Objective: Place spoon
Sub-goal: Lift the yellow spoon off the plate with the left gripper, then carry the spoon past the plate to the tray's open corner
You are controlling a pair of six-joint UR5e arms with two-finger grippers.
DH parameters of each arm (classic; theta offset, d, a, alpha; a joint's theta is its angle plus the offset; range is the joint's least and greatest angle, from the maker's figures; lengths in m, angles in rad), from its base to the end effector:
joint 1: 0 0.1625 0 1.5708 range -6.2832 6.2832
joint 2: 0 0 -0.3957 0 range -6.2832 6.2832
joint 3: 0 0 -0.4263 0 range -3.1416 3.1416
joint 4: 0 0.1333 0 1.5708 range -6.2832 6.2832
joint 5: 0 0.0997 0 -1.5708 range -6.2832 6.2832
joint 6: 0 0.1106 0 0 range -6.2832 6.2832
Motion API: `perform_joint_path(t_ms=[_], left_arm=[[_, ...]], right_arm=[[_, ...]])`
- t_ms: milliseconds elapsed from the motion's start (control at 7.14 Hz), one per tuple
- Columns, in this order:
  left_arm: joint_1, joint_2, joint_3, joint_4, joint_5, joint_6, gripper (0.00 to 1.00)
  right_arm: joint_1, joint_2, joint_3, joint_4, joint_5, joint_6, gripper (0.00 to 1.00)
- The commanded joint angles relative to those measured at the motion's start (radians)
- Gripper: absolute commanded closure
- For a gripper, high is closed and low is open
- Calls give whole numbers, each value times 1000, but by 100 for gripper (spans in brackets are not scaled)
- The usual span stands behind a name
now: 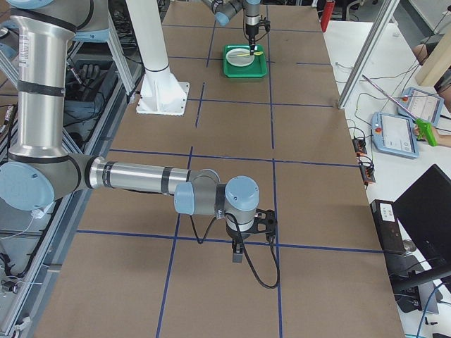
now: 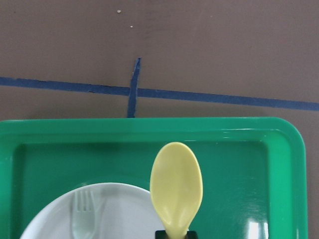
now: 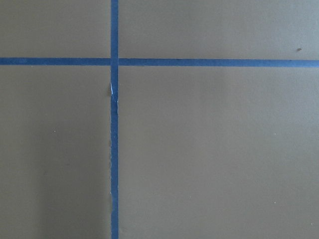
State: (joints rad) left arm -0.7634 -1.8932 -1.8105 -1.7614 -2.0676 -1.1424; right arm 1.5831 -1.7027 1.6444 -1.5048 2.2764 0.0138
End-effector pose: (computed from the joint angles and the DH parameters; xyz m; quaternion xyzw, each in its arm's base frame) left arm 0.3961 -0.4906 0.3134 0.0107 0.4232 -0.0612 0.9039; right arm 0.0674 -0.4731 0.6630 0.0034 -0.3455 0.0109 0.9383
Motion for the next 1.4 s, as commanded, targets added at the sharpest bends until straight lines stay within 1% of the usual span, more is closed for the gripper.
perform_joint_path(t_ms=[0, 140, 280, 420, 1120, 1260], left_arm=[[62, -35, 43, -7, 6, -54, 100], [105, -55, 80, -13, 7, -80, 100], [137, -58, 92, -15, 7, -82, 100], [145, -60, 108, -15, 9, -82, 100], [141, -57, 105, -38, 9, -76, 100], [138, -57, 105, -38, 10, -73, 93]], right_arm=[[0, 0, 0, 0, 0, 0, 0], [0, 0, 0, 0, 0, 0, 0], [0, 0, 0, 0, 0, 0, 0], [0, 0, 0, 0, 0, 0, 0], [0, 0, 0, 0, 0, 0, 0], [0, 0, 0, 0, 0, 0, 0]])
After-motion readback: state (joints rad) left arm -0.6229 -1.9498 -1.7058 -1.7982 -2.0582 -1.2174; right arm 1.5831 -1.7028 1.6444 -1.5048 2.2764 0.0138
